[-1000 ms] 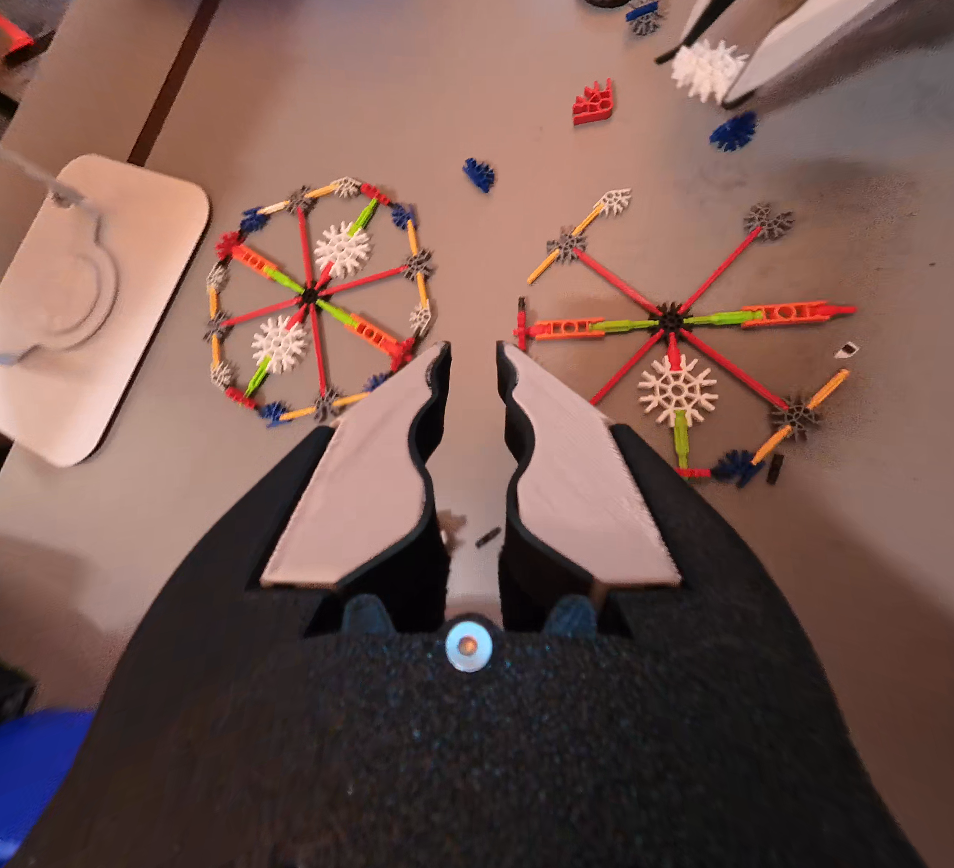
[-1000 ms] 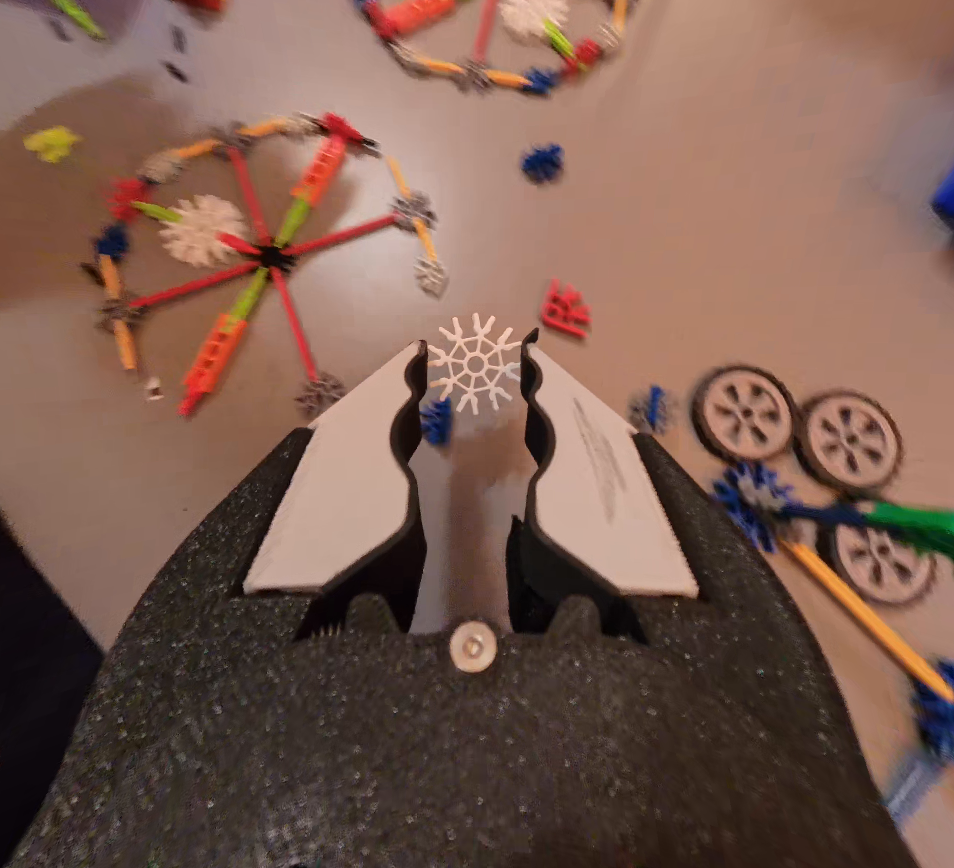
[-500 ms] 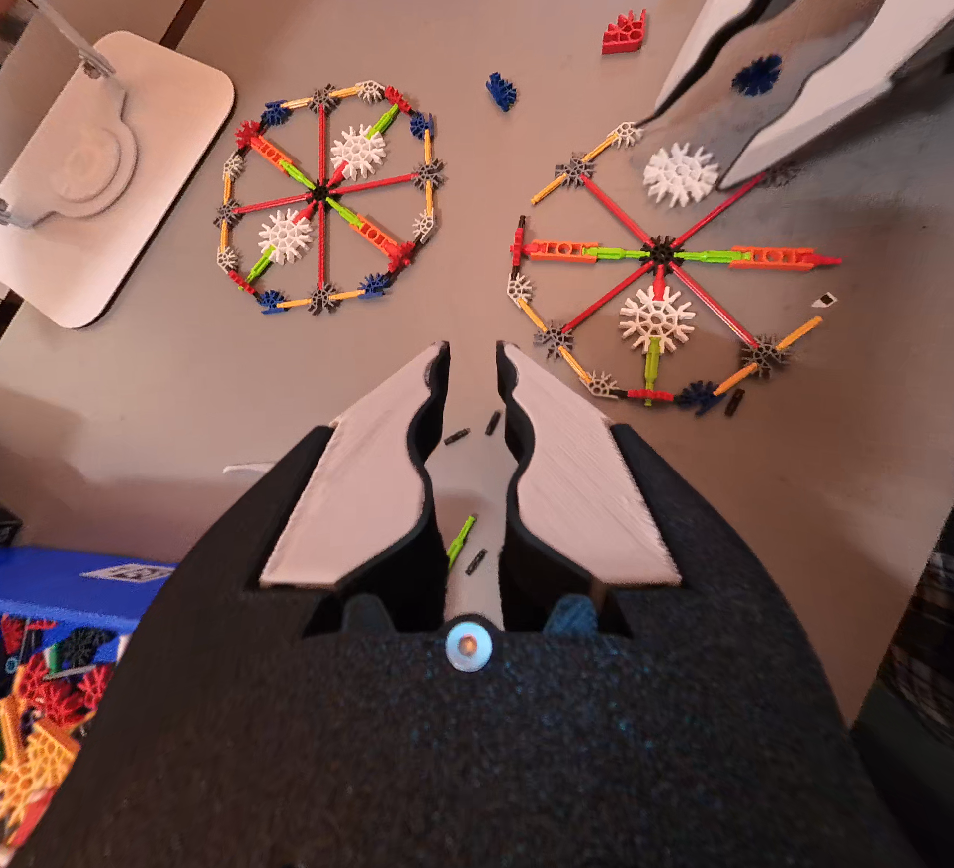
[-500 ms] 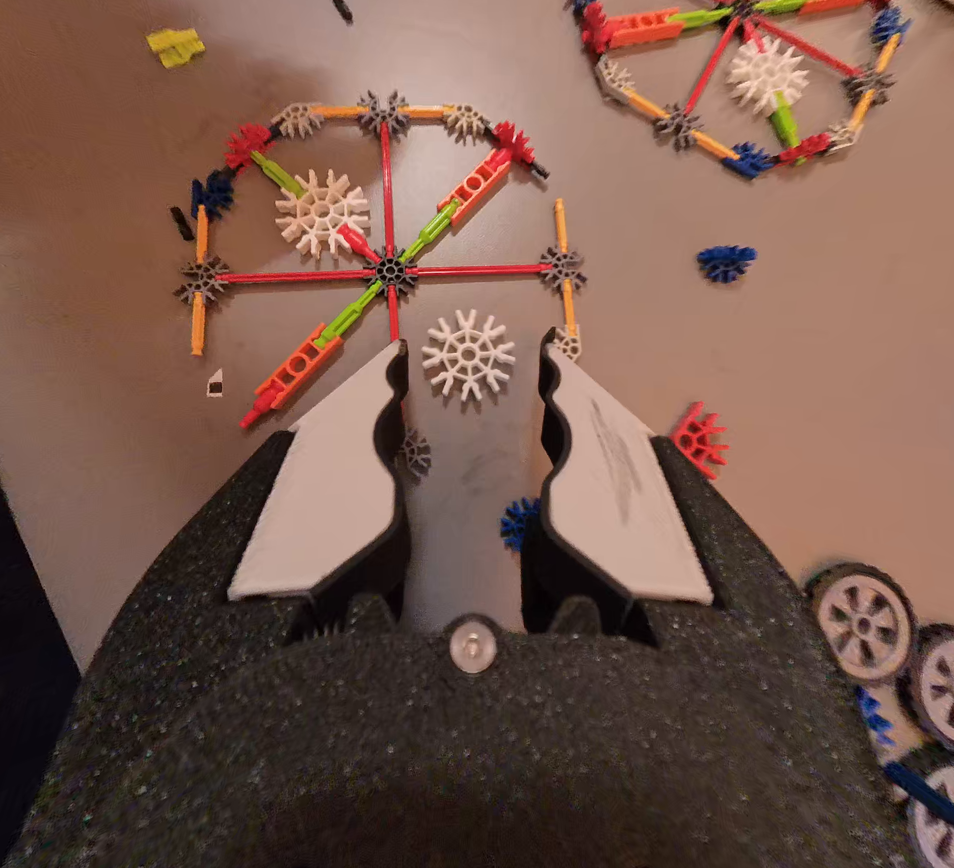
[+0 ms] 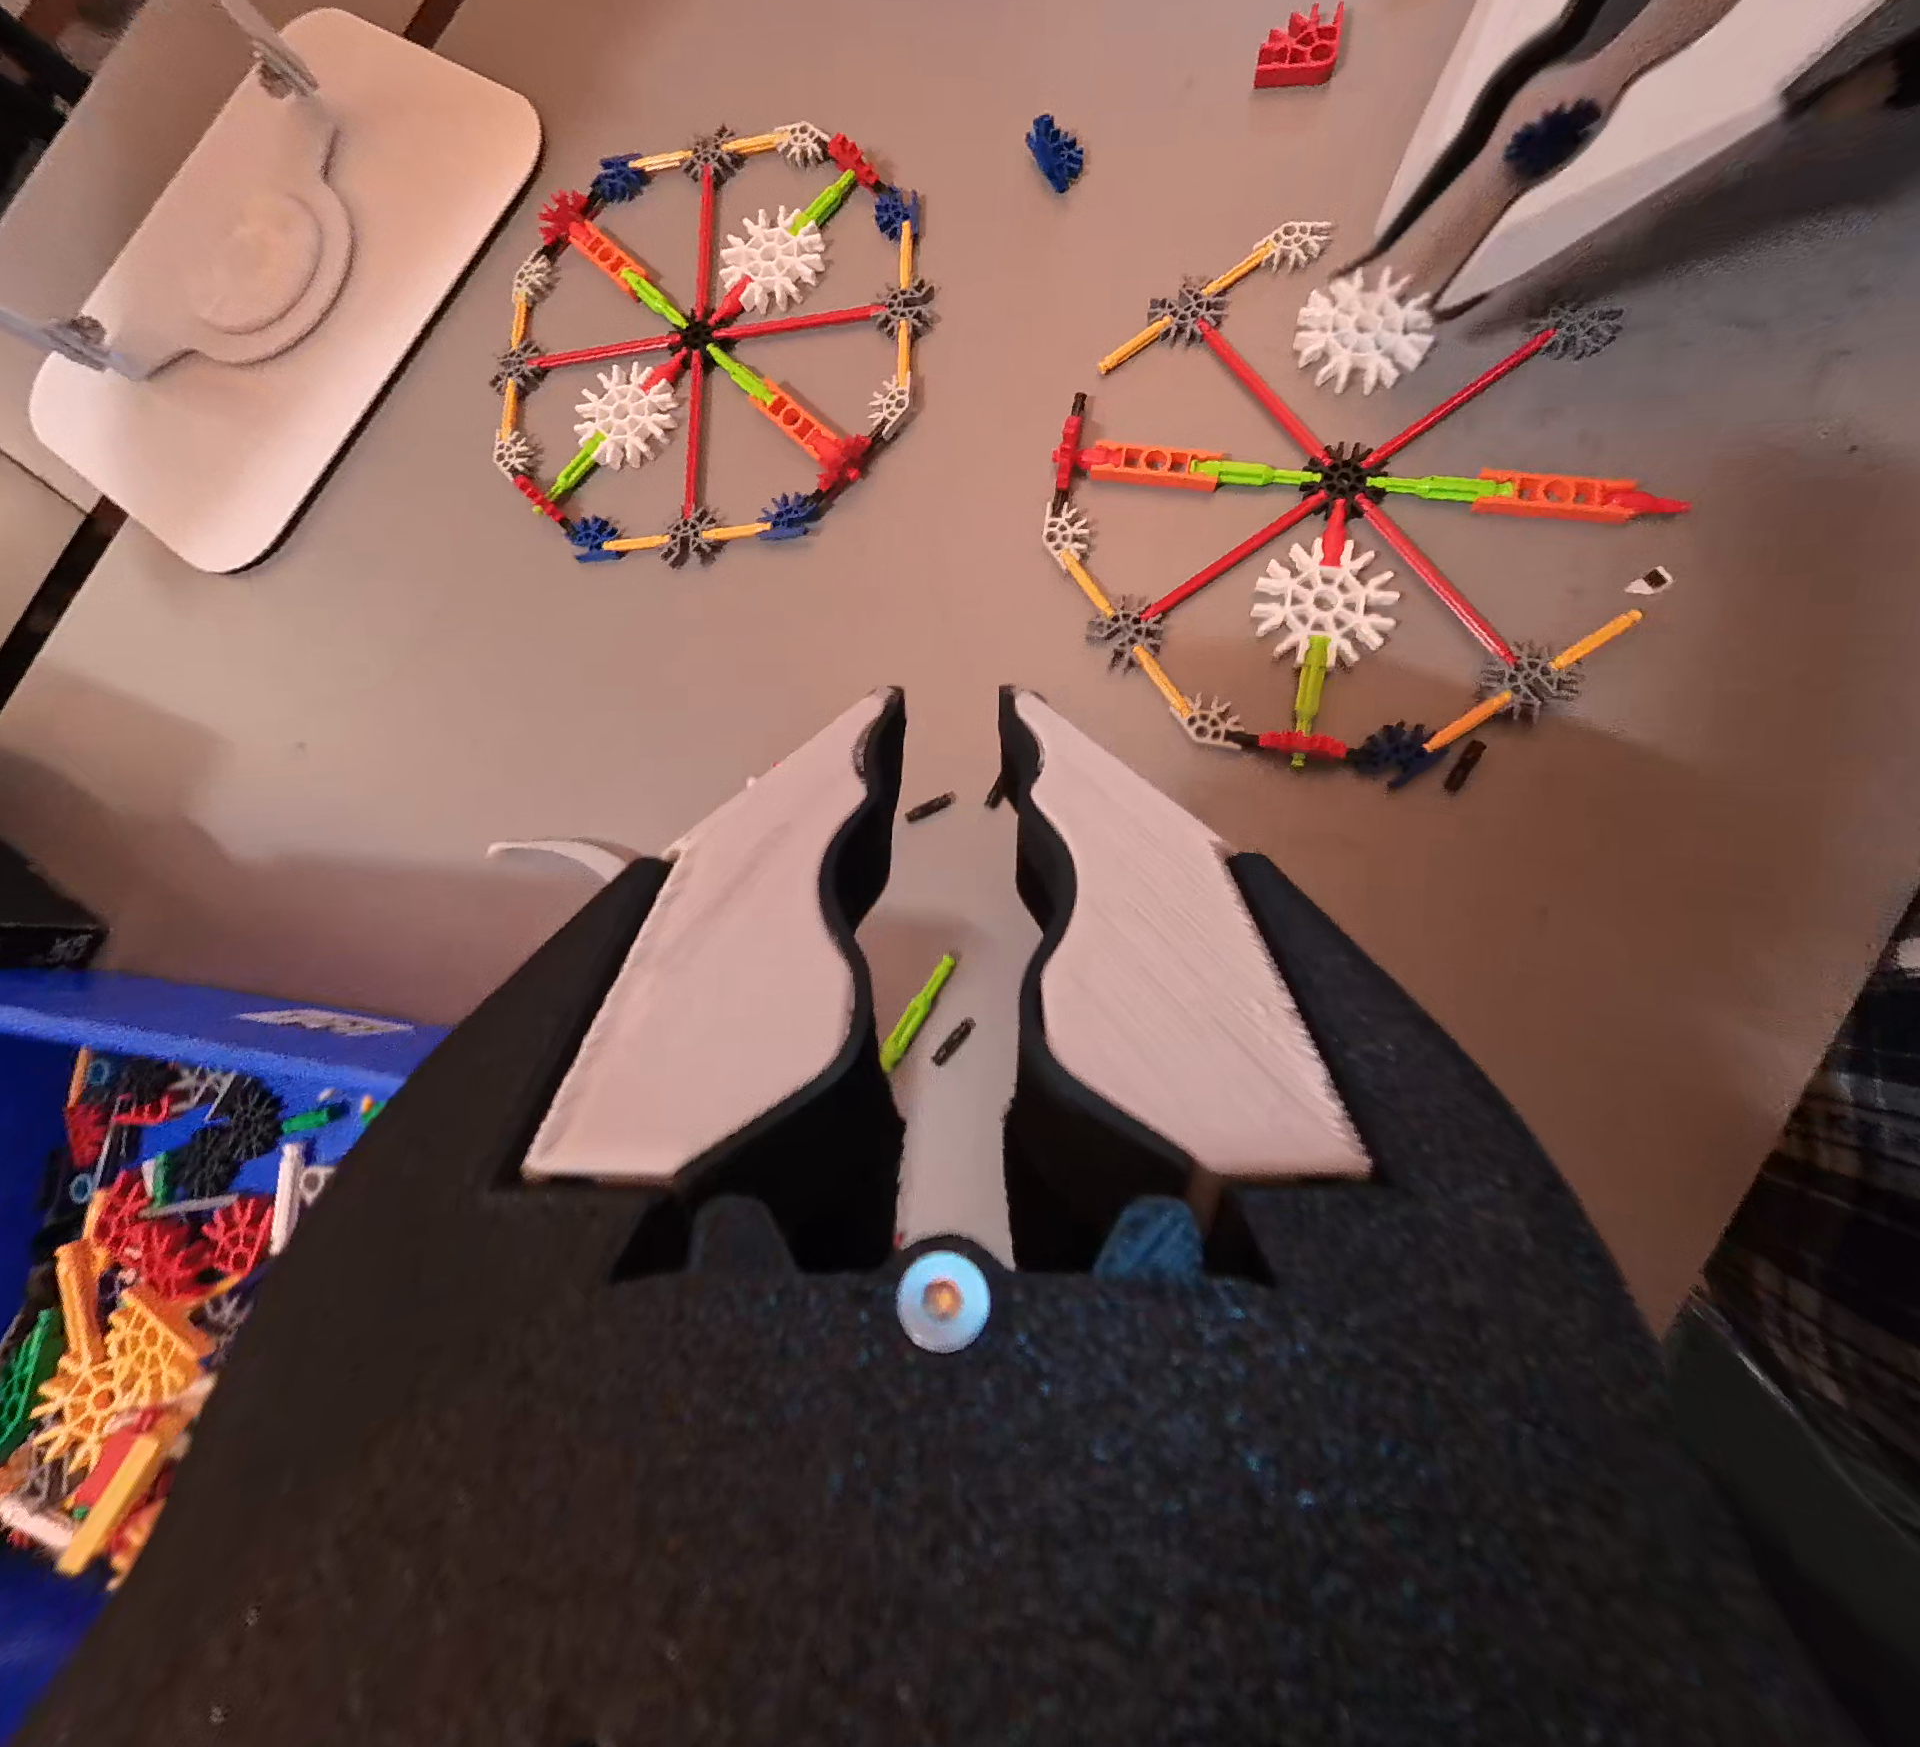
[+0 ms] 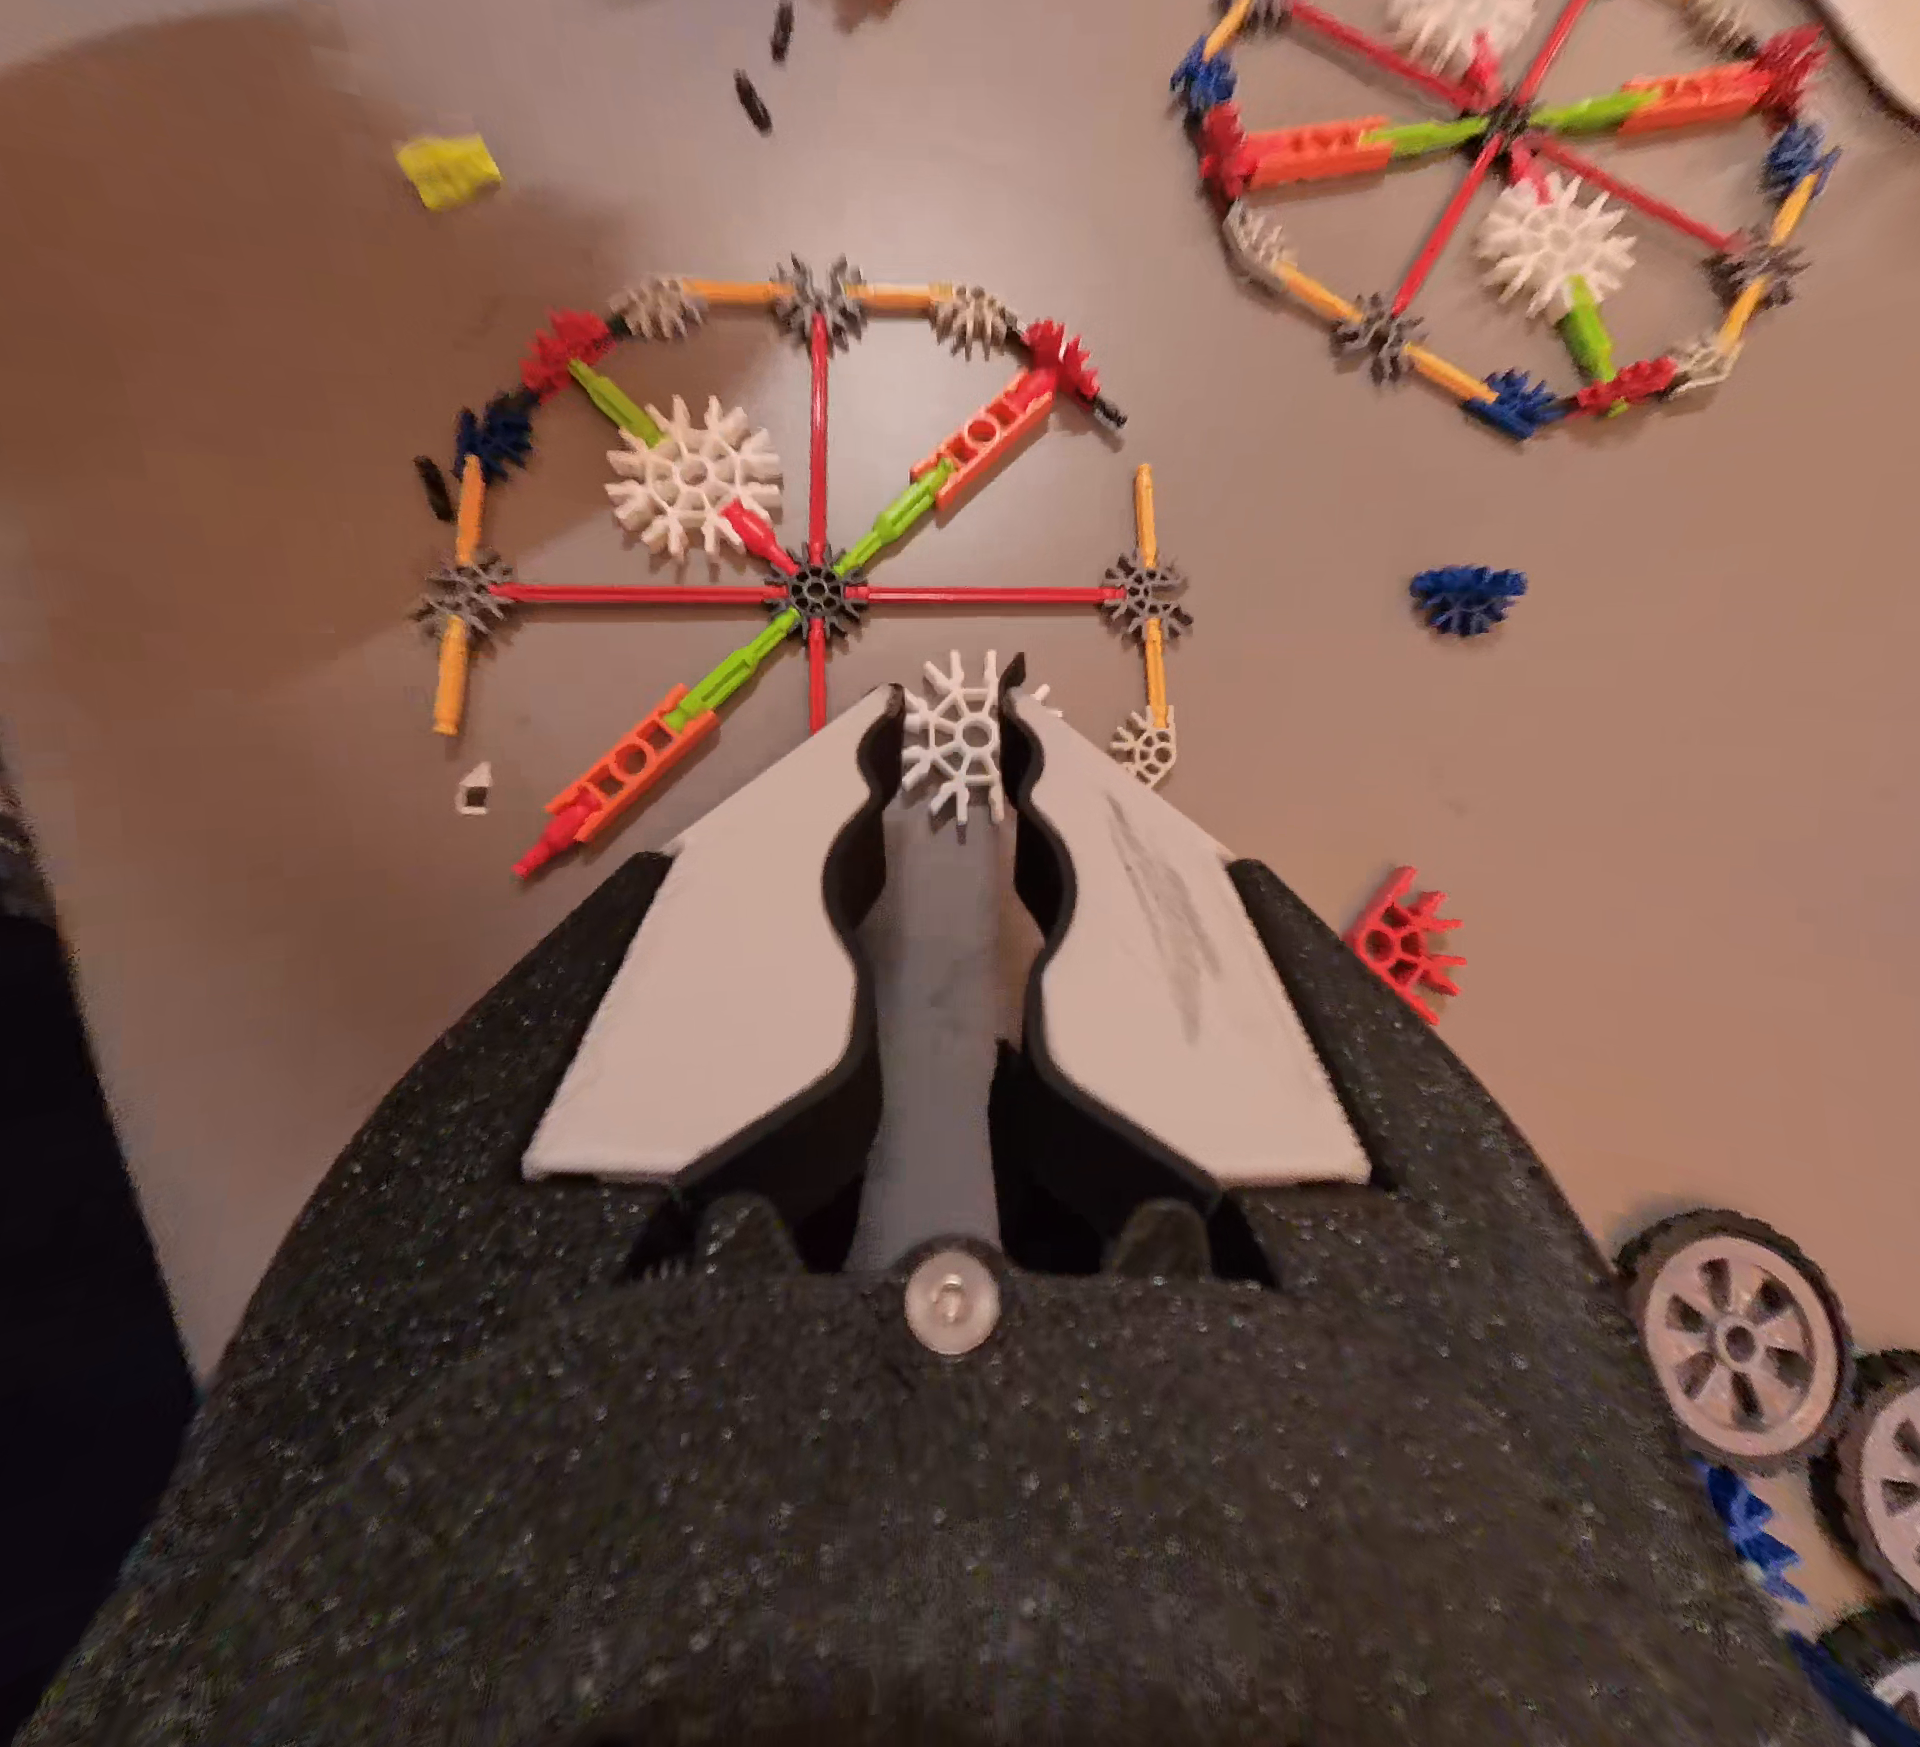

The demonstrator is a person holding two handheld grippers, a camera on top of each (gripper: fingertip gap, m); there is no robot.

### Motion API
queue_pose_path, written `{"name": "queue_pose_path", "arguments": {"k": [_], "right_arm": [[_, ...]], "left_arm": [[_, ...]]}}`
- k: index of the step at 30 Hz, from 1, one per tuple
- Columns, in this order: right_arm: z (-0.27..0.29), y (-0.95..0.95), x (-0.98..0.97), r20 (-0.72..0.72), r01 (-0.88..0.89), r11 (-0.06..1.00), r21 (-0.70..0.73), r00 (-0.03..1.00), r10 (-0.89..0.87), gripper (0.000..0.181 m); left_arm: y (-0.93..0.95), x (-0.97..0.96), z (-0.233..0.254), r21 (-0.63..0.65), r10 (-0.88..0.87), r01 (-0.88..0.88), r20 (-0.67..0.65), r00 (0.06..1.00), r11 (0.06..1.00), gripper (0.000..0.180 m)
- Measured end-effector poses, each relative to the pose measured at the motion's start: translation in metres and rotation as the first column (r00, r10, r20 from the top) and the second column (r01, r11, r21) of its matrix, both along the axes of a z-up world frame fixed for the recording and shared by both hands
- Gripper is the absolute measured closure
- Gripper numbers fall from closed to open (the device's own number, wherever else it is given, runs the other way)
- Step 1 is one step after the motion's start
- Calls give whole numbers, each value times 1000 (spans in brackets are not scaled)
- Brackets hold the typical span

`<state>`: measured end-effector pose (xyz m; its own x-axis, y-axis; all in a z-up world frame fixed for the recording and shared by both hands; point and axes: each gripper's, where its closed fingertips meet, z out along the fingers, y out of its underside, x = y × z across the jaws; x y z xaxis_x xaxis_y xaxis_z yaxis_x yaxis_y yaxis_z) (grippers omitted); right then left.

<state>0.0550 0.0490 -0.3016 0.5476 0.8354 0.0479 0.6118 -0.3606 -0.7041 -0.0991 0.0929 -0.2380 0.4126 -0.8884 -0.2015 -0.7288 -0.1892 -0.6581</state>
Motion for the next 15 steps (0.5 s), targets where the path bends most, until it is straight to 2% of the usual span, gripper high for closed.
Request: {"name": "queue_pose_path", "arguments": {"k": [1,5,8,10,13,15], "right_arm": [[8,-4,0,-30,-12,1000,-2,999,12,159],[42,-29,-14,-209,-113,994,-10,972,109,158],[67,-47,-35,-450,-177,982,-70,884,127,157],[77,-49,-43,-560,-178,977,-116,824,83,152],[86,-48,-47,-639,-170,977,-131,768,48,150],[88,-51,-50,-655,-184,975,-126,753,58,150]], "left_arm": [[-2,-2,2,-1,6,-6,6,1000,1000,164],[-27,17,7,-64,-25,33,117,993,997,163],[-54,57,9,-96,-55,84,267,962,992,166],[-72,83,10,-109,-68,114,356,932,987,171],[-89,102,6,-102,-79,130,400,913,986,172],[-91,108,14,-106,-35,97,477,878,990,172]]}}
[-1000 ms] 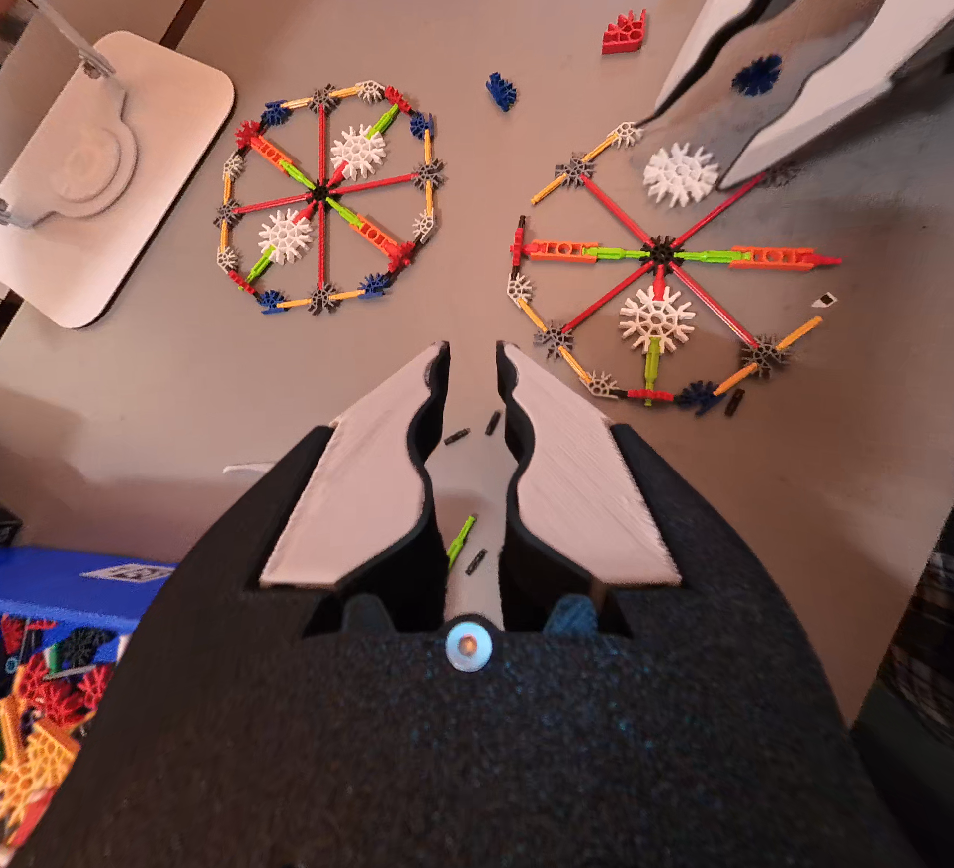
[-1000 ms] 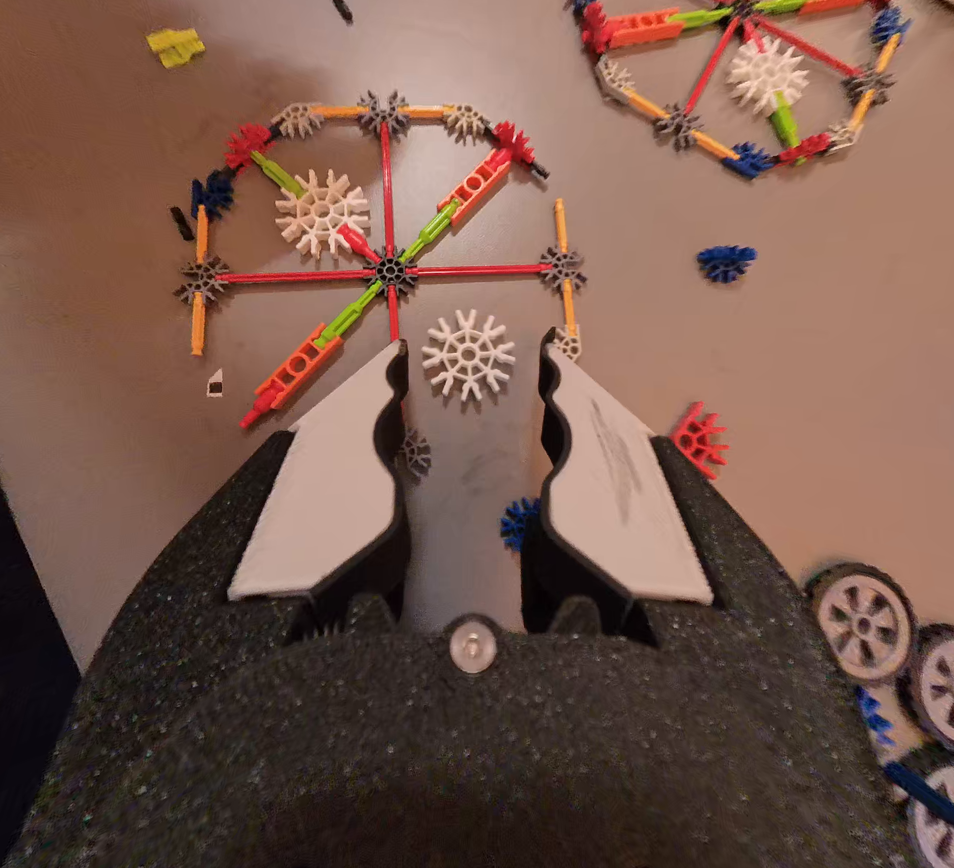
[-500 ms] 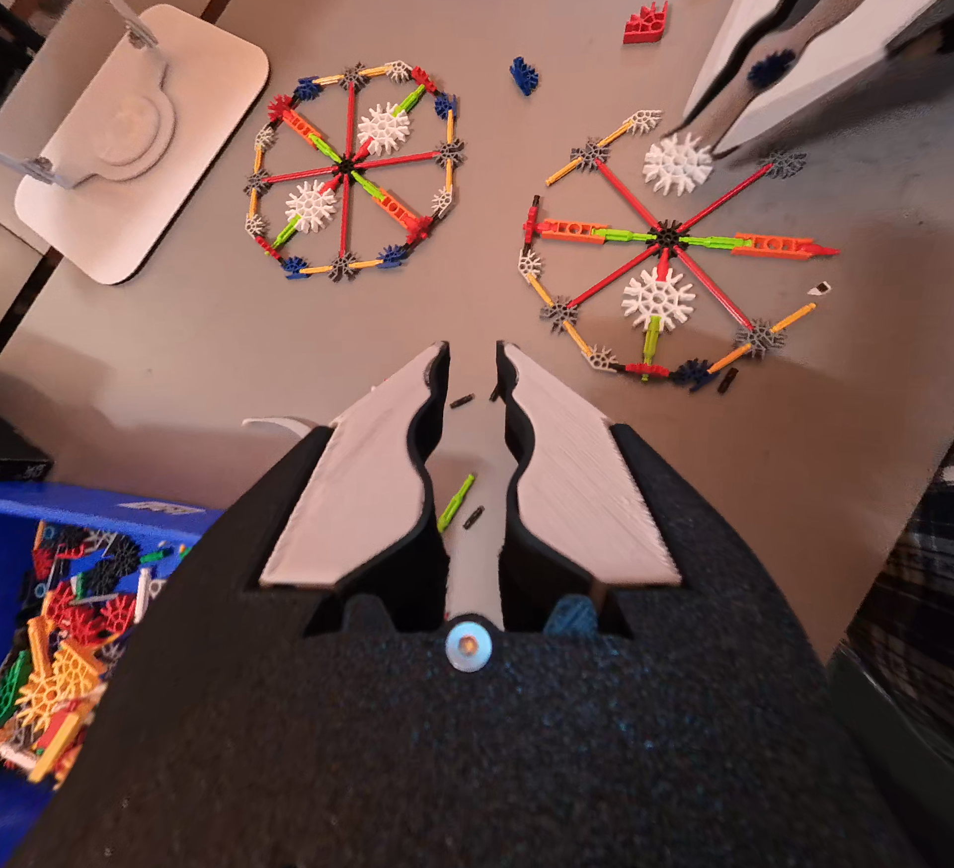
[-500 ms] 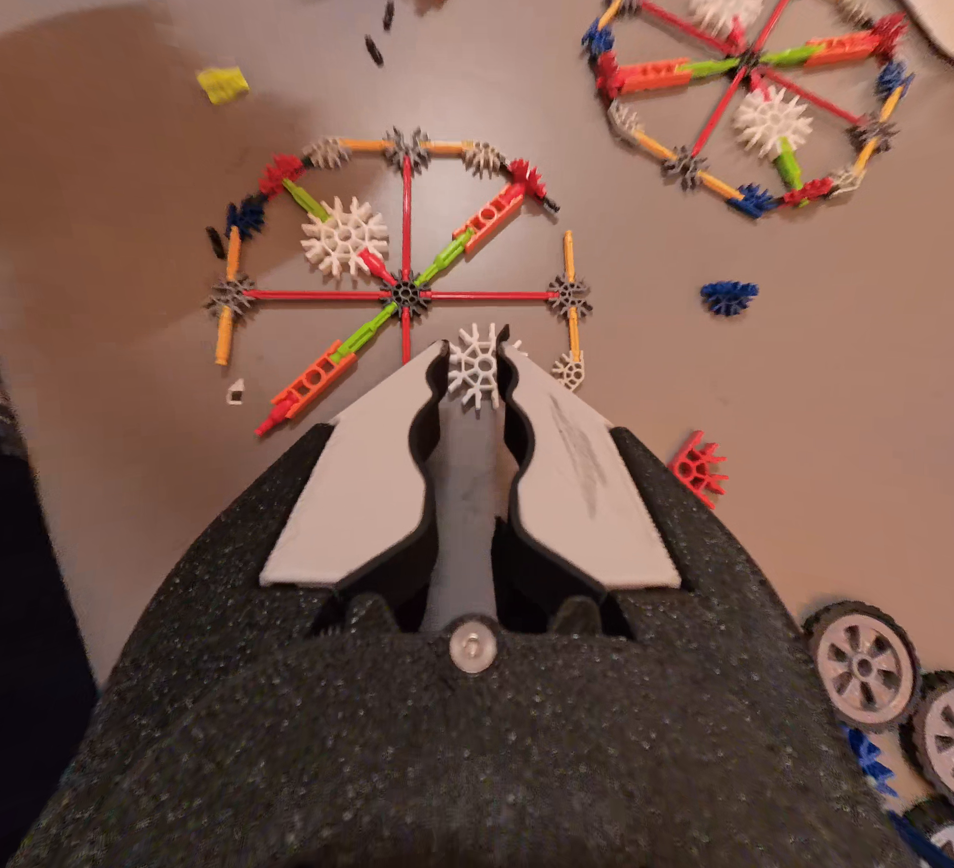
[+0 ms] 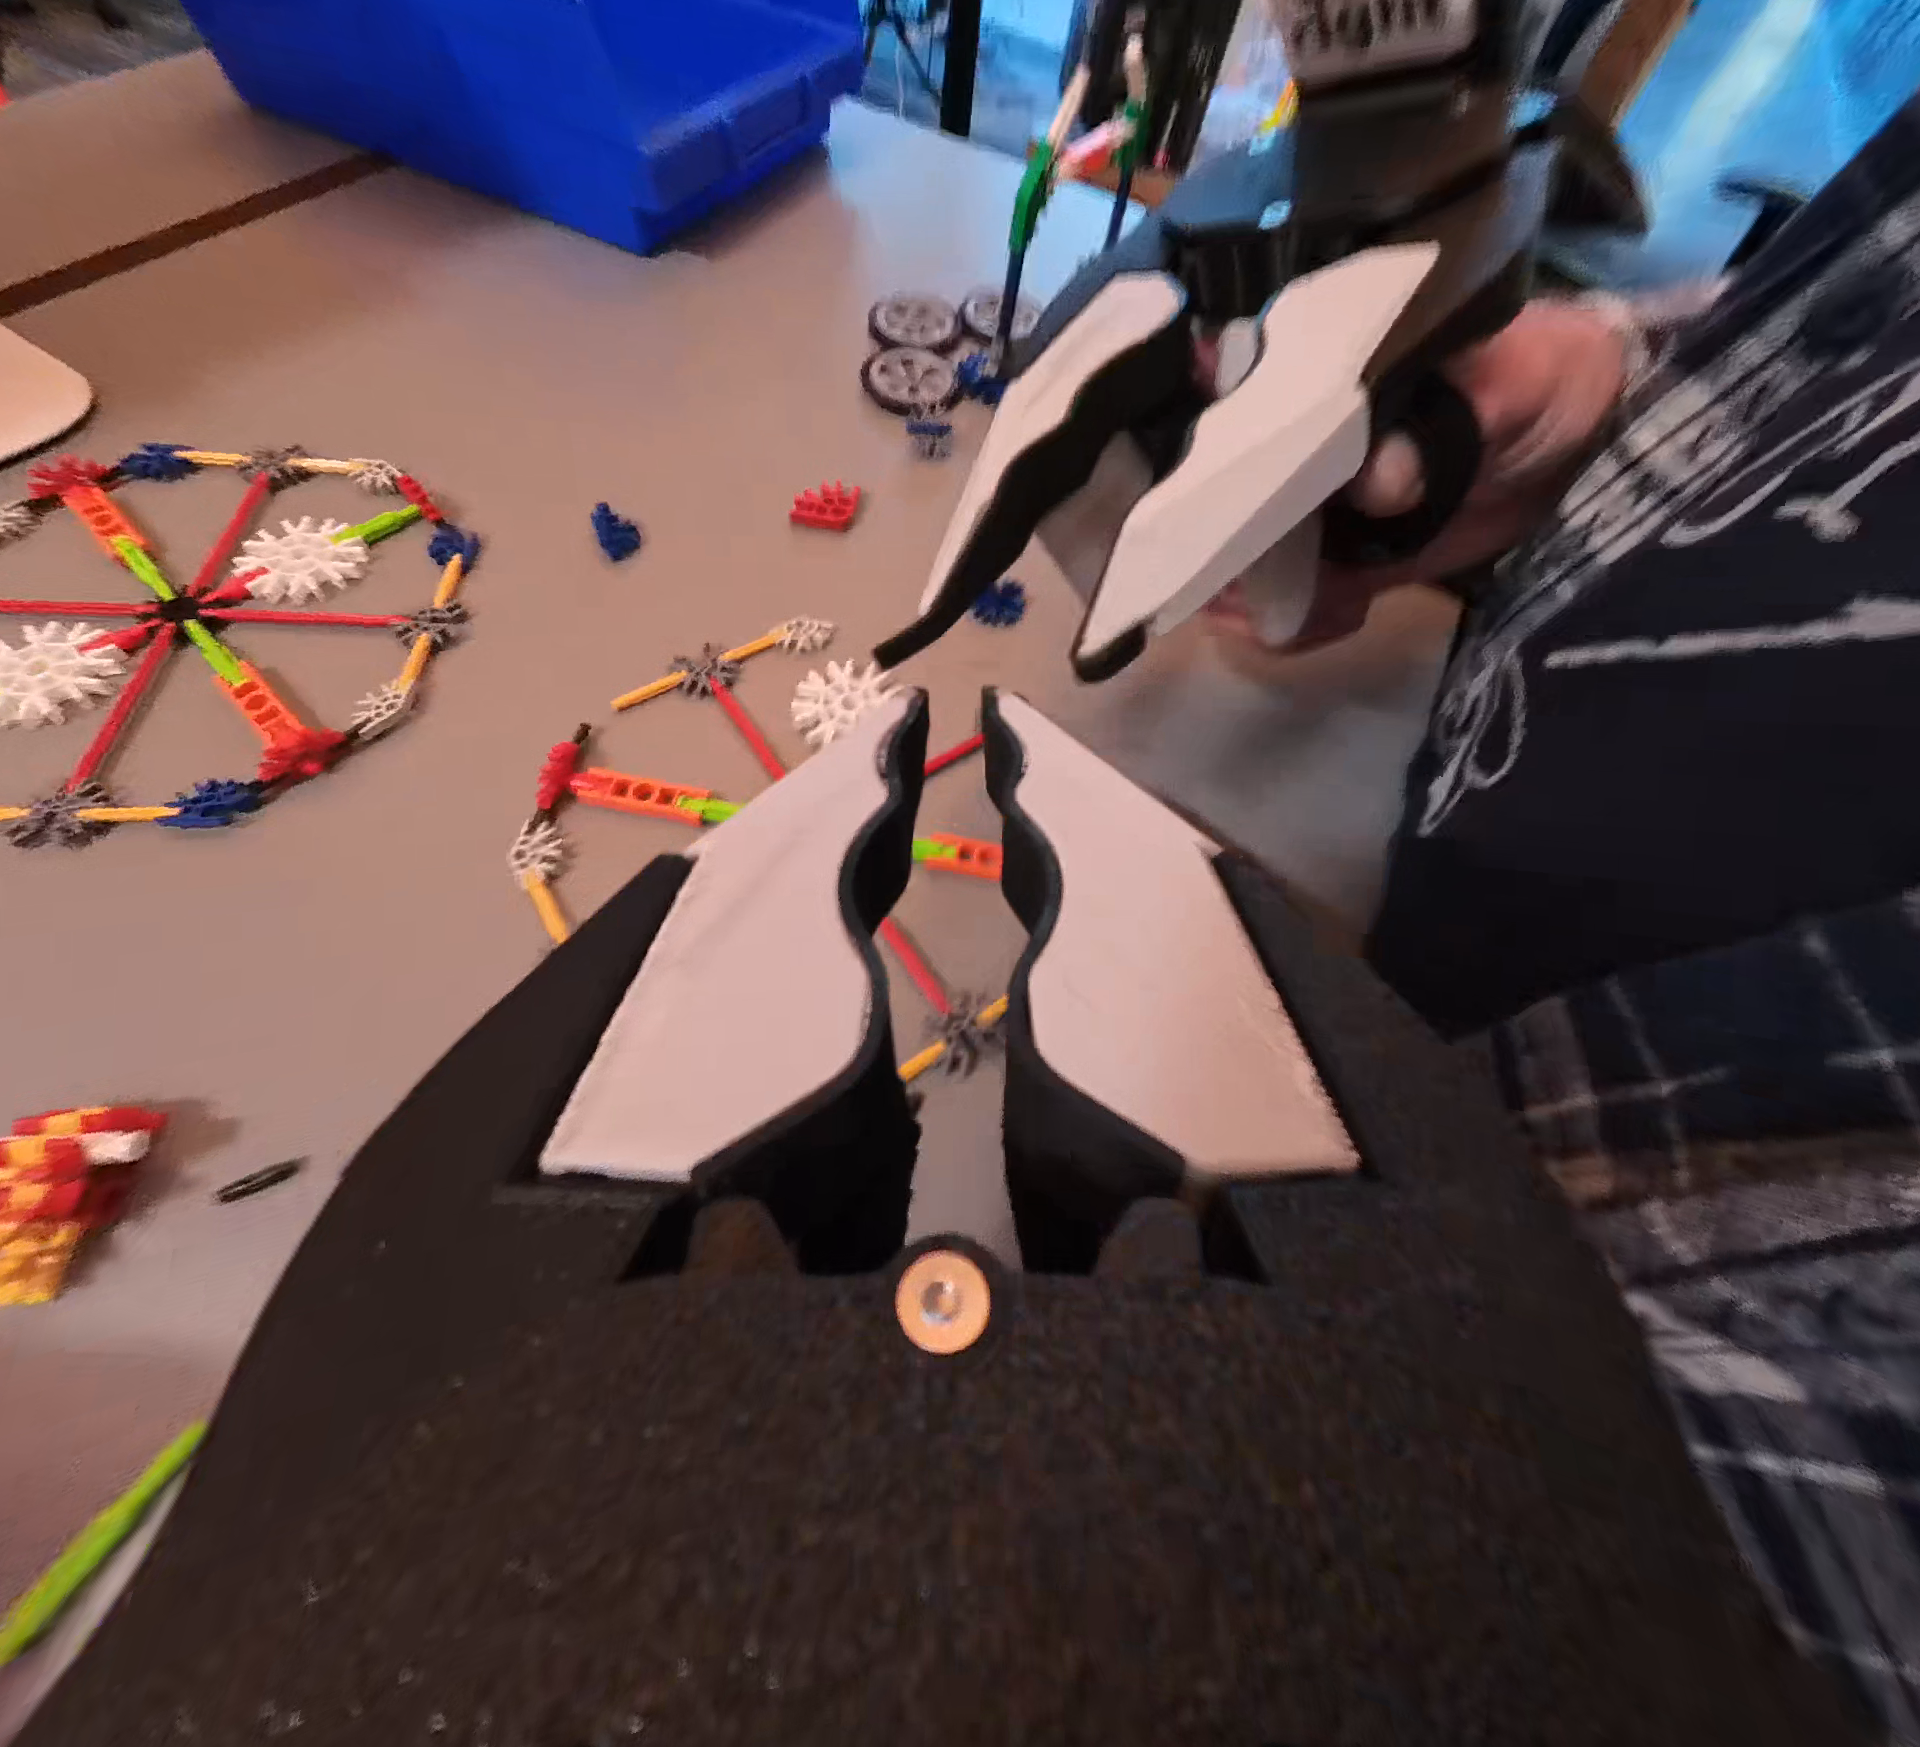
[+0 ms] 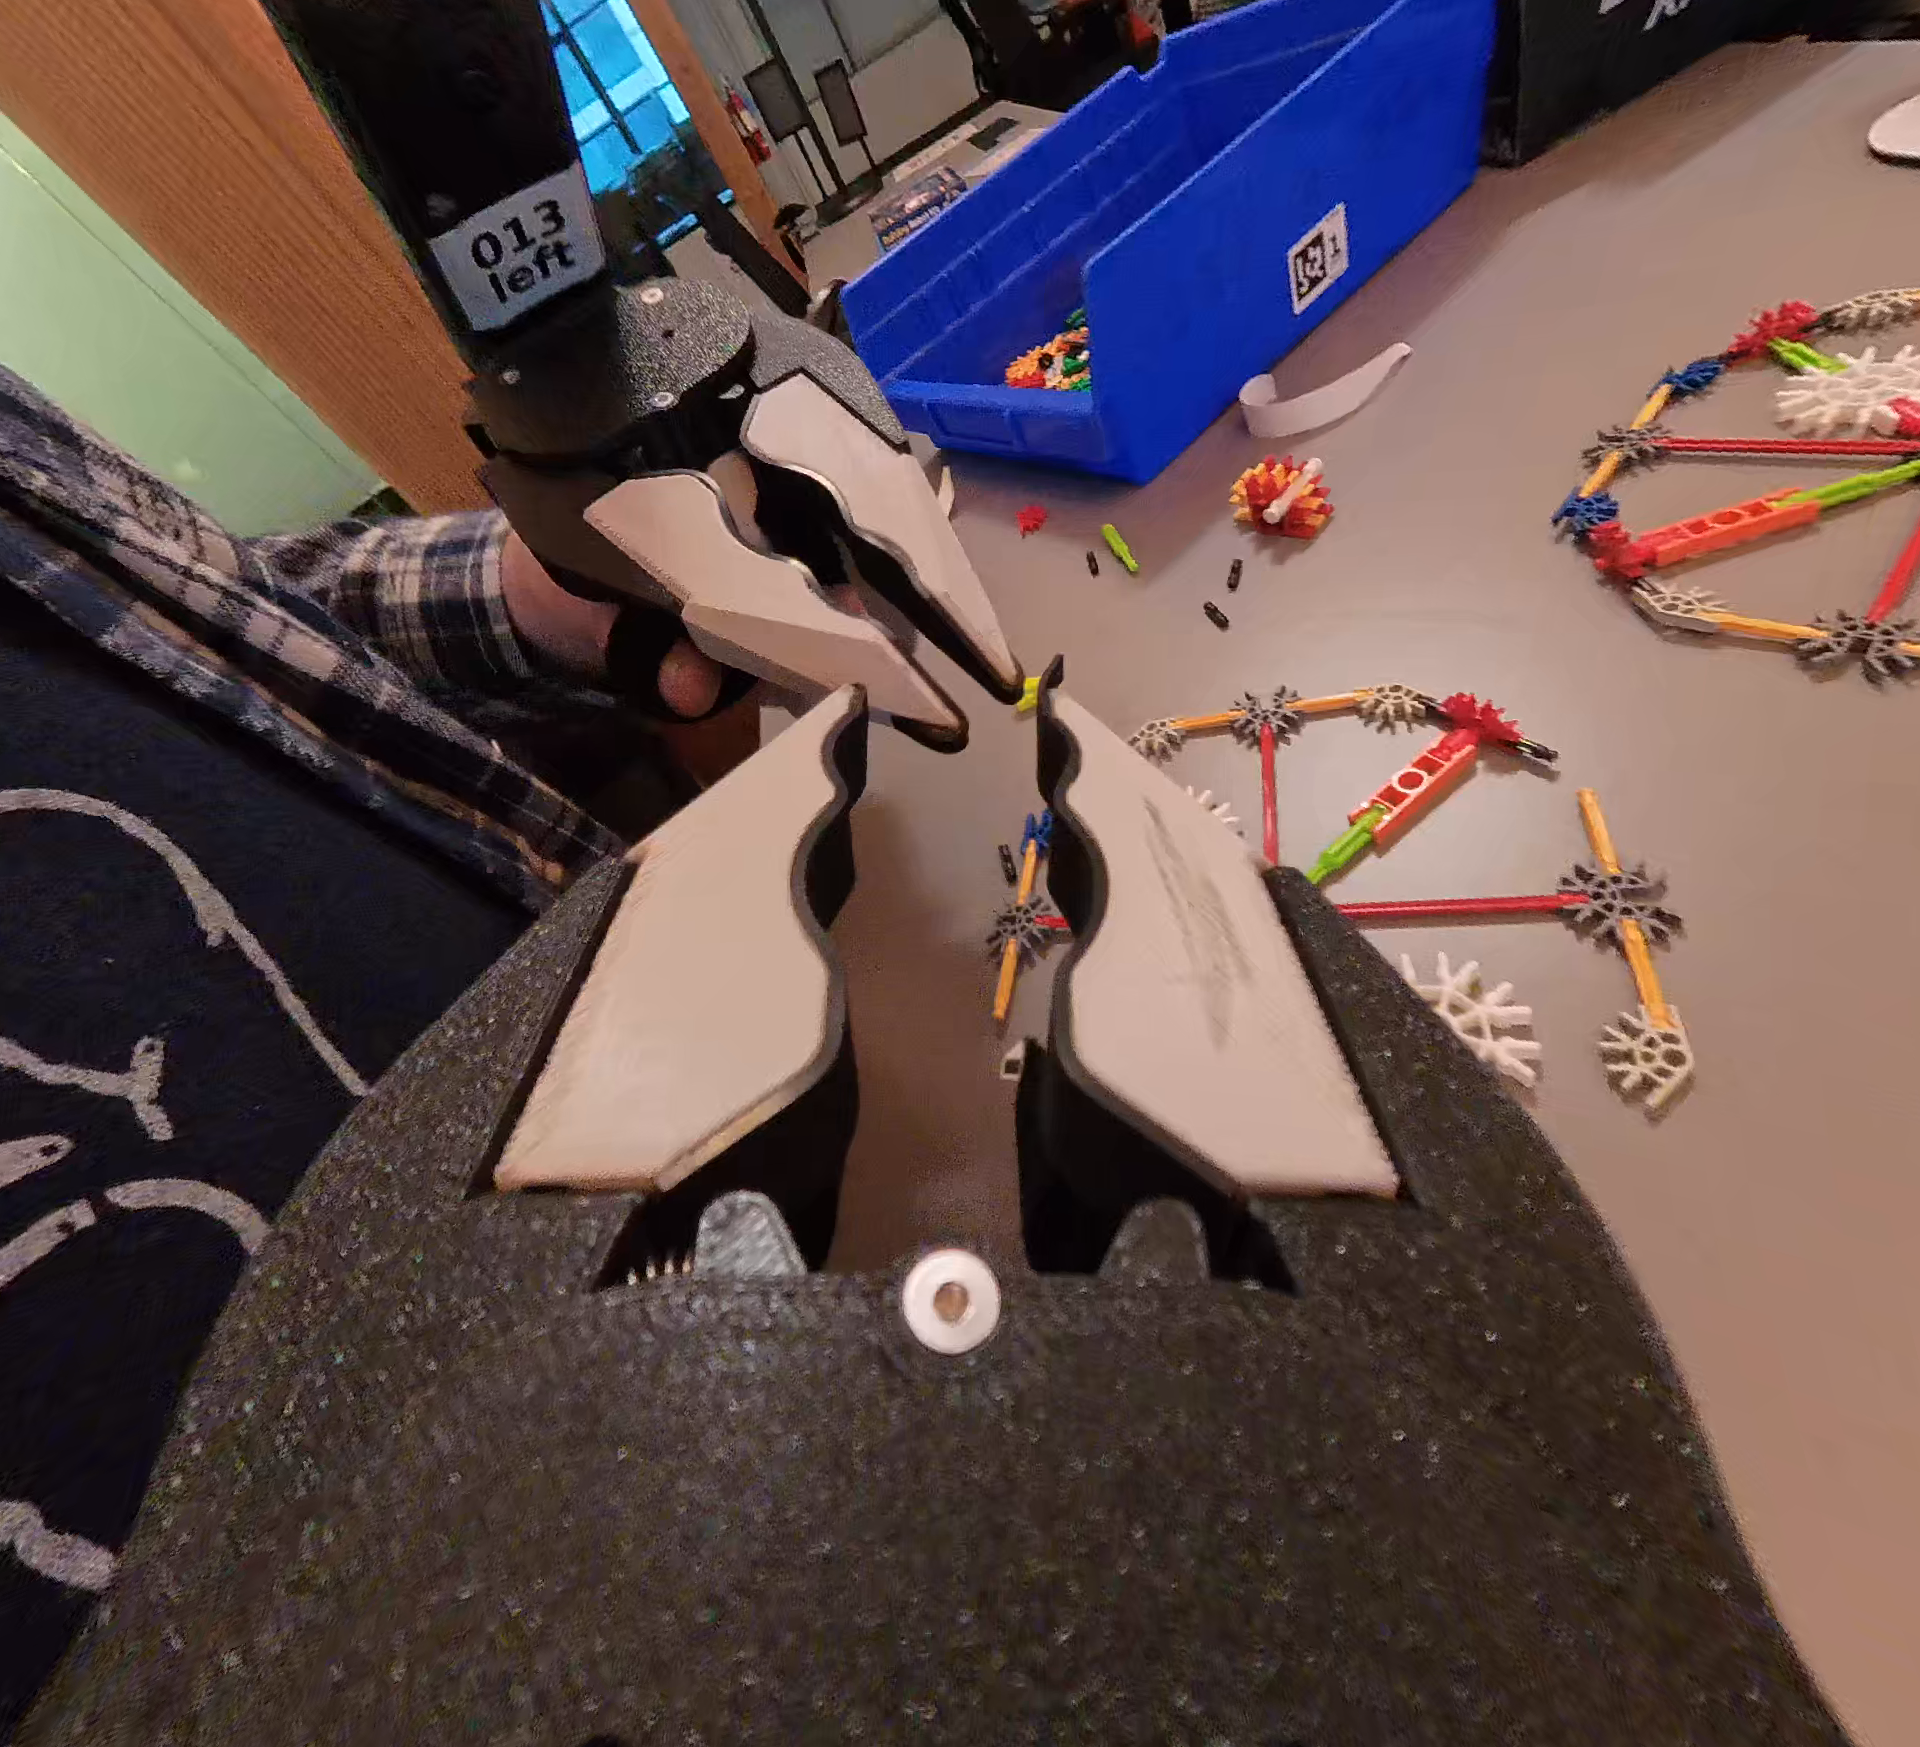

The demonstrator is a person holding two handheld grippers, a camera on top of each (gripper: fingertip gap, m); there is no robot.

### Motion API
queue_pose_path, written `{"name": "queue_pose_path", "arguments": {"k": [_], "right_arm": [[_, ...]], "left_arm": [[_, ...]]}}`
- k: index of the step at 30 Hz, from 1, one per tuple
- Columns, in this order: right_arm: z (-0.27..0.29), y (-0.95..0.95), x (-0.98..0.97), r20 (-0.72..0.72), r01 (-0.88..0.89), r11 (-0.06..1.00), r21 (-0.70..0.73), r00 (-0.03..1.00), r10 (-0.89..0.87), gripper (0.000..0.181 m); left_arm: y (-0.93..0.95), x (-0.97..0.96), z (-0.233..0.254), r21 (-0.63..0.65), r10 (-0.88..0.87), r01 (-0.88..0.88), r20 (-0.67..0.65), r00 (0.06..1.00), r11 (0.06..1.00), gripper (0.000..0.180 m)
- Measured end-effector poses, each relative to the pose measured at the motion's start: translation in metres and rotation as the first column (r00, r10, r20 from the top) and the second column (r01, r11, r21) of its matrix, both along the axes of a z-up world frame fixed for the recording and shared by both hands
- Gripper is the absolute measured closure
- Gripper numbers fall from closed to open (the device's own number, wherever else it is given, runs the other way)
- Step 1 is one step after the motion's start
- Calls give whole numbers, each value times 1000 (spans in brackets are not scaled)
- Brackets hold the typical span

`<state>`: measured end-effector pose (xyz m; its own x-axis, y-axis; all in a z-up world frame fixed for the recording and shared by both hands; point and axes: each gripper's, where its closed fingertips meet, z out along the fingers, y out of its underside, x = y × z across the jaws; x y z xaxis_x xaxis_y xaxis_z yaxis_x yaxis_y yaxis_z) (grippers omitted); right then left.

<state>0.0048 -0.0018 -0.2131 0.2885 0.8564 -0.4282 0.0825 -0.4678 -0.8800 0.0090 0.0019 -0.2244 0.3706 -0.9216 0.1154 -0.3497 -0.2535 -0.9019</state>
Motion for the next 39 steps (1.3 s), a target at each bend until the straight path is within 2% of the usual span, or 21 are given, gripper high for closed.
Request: {"name": "queue_pose_path", "arguments": {"k": [2,9,15,19,21,24,26,28,30,34,39], "right_arm": [[1,-3,-3,-12,-12,1000,-2,1000,12,150],[3,-12,-10,-17,-57,998,20,998,58,148],[3,-27,-23,-28,-128,991,30,991,129,149],[4,-34,-32,-34,-182,983,36,983,183,149],[4,-37,-38,-33,-214,976,44,976,215,149],[4,-39,-44,-28,-261,964,43,965,262,156],[4,-40,-46,-22,-278,959,57,960,280,155],[4,-38,-47,-25,-273,960,56,961,274,155],[3,-34,-47,-34,-264,964,34,964,265,155],[-7,-32,-43,1,-261,965,19,965,261,156],[-11,-33,-28,31,-253,967,22,967,252,156]], "left_arm": [[-4,4,6,-17,13,-12,57,998,1000,172],[-3,-4,4,-23,107,-106,77,991,994,178],[-12,-13,-2,-55,172,-168,88,981,984,173],[-20,-17,-4,-82,176,-168,111,978,982,179],[-22,-18,-5,-55,190,-185,100,977,981,179],[-29,-23,-5,-72,165,-158,112,980,985,179],[-30,-35,-9,-60,149,-146,64,987,988,180],[-18,-62,-14,-23,215,-215,-5,977,976,177],[4,-106,-31,35,340,-339,-142,930,940,174],[32,-177,-46,75,480,-479,-271,834,874,169],[47,-196,-54,137,451,-433,-379,808,891,167]]}}
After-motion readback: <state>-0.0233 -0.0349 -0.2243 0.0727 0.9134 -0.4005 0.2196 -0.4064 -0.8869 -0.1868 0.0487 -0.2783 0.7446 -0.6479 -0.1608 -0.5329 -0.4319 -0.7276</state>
